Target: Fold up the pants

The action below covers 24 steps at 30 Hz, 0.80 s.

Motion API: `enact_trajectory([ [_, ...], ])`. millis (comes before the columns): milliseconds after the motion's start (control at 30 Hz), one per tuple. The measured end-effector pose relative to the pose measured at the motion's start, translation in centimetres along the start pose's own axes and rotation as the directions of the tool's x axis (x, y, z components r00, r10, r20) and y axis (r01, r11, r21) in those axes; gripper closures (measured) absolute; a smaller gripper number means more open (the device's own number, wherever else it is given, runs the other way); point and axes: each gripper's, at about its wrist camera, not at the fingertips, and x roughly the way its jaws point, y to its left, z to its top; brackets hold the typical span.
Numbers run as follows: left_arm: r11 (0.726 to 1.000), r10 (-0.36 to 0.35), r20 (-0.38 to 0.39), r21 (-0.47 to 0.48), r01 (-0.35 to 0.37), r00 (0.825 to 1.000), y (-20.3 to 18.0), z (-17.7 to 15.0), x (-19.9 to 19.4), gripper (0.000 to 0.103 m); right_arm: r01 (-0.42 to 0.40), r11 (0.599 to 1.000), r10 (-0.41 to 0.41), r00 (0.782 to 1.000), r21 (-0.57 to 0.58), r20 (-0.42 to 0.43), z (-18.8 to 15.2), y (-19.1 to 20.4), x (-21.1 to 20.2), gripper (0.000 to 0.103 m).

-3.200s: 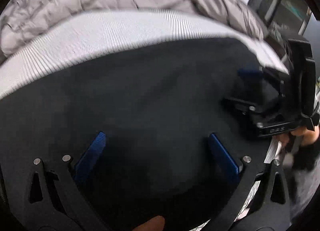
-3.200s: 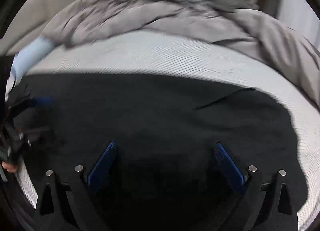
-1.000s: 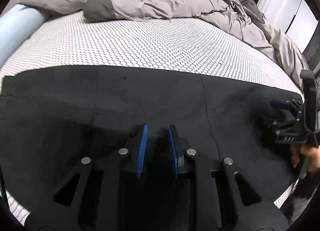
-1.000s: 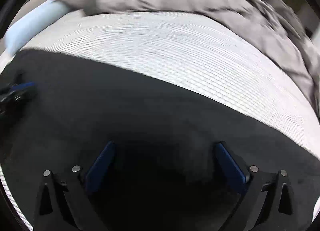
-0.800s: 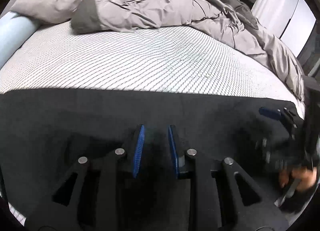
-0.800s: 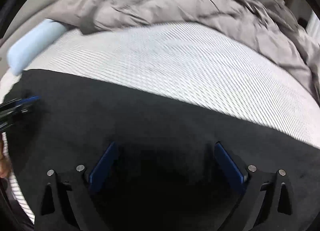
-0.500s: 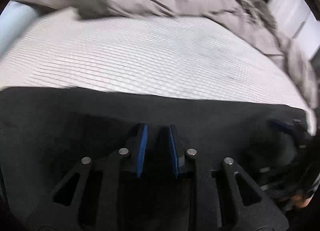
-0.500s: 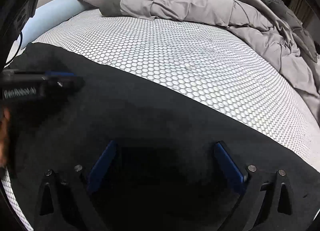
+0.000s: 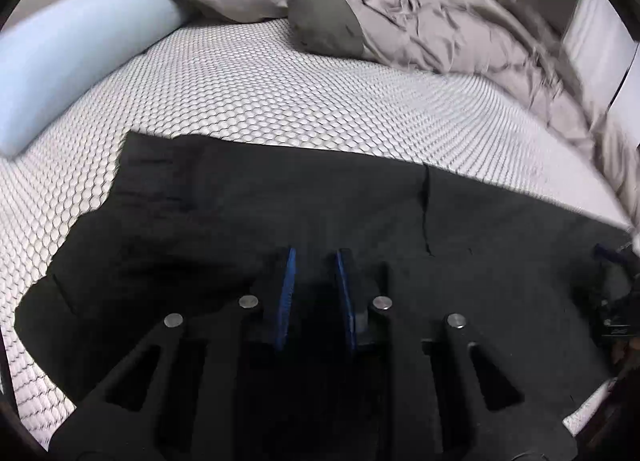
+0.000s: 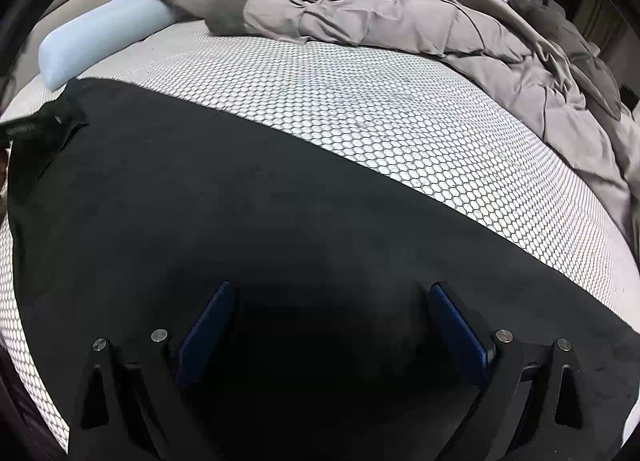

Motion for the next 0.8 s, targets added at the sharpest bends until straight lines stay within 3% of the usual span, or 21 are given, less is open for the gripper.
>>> enact_trajectory([
  [100,0.996,0.084,0.036,-0.045,-0.083,0.996,2.3,-0.1,-1.5,0.087,0.002,1.0,-0.001,1.0,0.025,-0.01,-0.1,-0.5,0.1,0.004],
  [167,0.995,0.08,0.033,-0.069,-0.078,0.996,3.4,-0.5,-2.4,0.087,0.0,0.999,0.0,1.0,0.038,-0.012,-0.1,-0.8,0.2,0.004],
  [300,0.995,0.087,0.096,0.046,-0.092,0.992,1.4,-2.3,-5.3,0.087,-0.028,0.999,0.027,1.0,0.026,0.01,-0.1,-0.2,-0.5,0.004],
  [400,0.982,0.111,0.055,0.15,-0.118,0.992,-0.4,-4.0,-5.0,0.087,-0.097,0.995,0.096,0.995,0.012,0.03,0.1,0.9,-1.0,0.004],
  [467,0.974,0.17,0.037,0.148,-0.174,0.985,0.6,-4.2,-4.2,0.086,-0.13,0.991,0.13,0.991,-0.004,0.024,0.1,1.6,-1.0,0.004],
  [533,0.977,0.191,0.043,0.088,-0.195,0.981,2.4,-4.1,-4.5,0.087,-0.103,0.994,0.103,0.995,-0.036,0.004,-0.2,2.3,-0.6,0.004],
  [700,0.978,0.202,0.103,0.028,-0.206,0.974,3.4,-4.5,-7.1,0.087,-0.059,0.998,0.059,0.997,-0.003,-0.041,-1.3,-0.1,-0.3,0.004],
  [800,0.993,0.113,0.154,0.024,-0.118,0.982,0.5,-4.7,-9.5,0.086,-0.063,0.998,0.063,0.998,0.031,-0.006,-2.7,-1.9,-2.2,0.004],
])
